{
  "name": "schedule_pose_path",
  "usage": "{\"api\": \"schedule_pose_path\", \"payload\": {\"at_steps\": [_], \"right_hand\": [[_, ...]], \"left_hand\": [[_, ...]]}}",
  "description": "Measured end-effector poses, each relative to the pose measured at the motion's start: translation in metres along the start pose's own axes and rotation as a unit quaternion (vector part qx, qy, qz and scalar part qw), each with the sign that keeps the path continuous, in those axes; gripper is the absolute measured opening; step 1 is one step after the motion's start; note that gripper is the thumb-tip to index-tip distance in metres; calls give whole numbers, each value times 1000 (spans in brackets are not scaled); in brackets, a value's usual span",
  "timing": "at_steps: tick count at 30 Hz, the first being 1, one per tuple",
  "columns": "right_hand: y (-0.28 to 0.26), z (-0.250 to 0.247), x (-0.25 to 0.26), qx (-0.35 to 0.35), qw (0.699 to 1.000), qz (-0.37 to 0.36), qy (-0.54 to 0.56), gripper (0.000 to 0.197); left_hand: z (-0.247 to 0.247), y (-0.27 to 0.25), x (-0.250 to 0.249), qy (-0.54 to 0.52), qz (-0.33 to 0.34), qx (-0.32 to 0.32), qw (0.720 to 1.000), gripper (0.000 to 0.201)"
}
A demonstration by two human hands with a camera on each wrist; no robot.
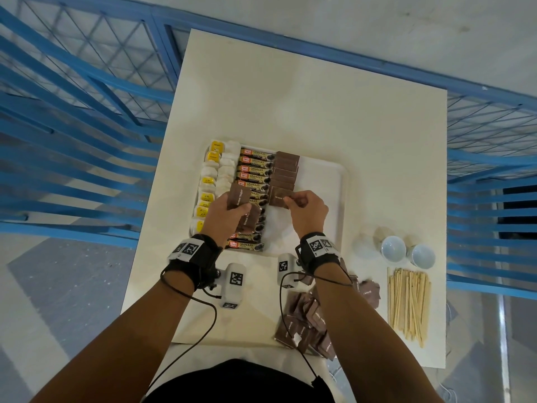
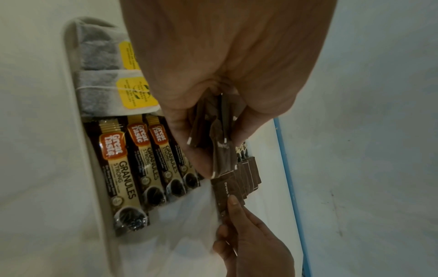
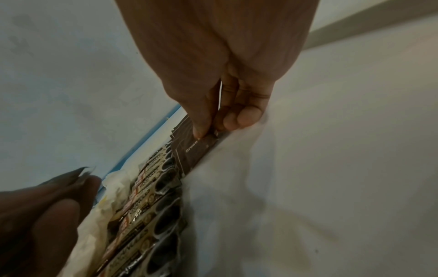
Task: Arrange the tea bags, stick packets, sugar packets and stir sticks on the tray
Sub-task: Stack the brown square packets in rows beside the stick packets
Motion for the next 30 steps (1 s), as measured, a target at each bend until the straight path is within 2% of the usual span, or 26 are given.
{"api": "schedule_pose_path", "payload": {"at_steps": [7,11,14,16,19,22,26,30], "right_hand": [[-6,-3,3,-11,1000,-6,18,21],[-11,-8,1,-31,999,-6,34,19],[-18,-11,6,-48,998,-35,37,12],[-23,-9,15,-7,997,-70,36,9],[-26,-3,32,102,986,-131,32,17],[-23,0,43,182,973,-142,-8,21],[-21,-3,45,181,973,-134,46,5],[-24,-4,38,167,974,-104,115,2]], "left_hand": [[1,1,1,-19,-31,3,999,24],[2,-1,3,-4,-24,24,999,25],[4,-3,2,7,-10,42,999,25],[7,-5,-1,17,-5,56,998,25],[13,-8,-5,36,-6,75,997,25],[20,-13,-10,55,-1,110,992,24],[24,-17,-10,56,1,108,993,23],[18,-13,-6,52,25,25,998,25]]}}
Point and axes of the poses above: each hand's wrist, its own y-axis towards the middle knuckle, its own z-axis out of the palm, x = y × z, the point moved 3 cm from there along y, towards the middle knuckle, and after that the axes turned 12 degrees about x, right-handed, at the moved point
